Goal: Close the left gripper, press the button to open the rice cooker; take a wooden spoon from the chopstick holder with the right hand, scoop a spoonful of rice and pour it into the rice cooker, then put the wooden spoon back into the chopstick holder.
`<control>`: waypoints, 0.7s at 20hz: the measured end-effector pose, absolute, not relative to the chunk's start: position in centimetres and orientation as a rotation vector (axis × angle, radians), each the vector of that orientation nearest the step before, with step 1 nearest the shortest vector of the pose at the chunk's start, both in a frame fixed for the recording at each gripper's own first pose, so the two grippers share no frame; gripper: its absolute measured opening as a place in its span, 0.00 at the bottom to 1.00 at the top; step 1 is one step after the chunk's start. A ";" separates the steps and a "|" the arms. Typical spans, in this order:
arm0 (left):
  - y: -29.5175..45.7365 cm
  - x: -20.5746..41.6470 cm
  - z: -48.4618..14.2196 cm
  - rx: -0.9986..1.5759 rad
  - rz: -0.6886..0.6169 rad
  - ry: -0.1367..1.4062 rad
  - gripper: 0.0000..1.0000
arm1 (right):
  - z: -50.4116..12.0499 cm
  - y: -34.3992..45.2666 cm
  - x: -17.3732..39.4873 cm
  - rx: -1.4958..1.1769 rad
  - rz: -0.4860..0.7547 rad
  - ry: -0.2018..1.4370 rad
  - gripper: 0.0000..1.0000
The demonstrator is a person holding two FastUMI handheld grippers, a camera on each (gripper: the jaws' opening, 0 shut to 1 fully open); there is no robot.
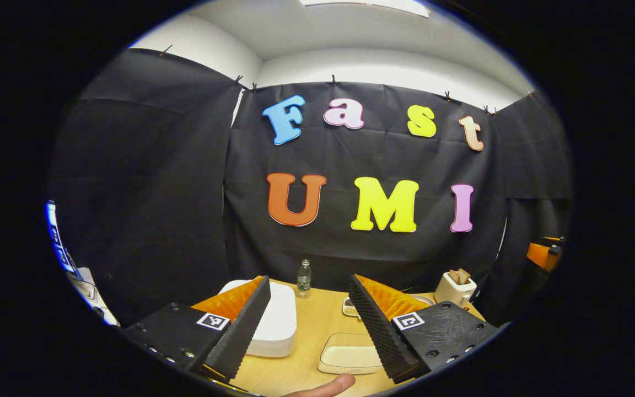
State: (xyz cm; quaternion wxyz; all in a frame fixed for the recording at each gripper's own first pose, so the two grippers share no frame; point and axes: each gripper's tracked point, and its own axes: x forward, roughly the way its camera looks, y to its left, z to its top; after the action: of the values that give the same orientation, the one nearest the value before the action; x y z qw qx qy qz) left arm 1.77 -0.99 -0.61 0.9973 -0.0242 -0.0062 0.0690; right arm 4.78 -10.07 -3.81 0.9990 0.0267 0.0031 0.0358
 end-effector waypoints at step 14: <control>9.3 12.7 -13.2 -0.048 0.172 0.370 0.00 | -7.5 -9.3 7.1 0.015 0.013 0.097 1.00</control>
State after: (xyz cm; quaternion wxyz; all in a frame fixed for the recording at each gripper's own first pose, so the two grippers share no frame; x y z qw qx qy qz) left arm 12.67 9.26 -13.16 0.9790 -0.0240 0.1835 0.0853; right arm 7.14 -9.31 -7.53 0.9988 0.0074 0.0485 0.0066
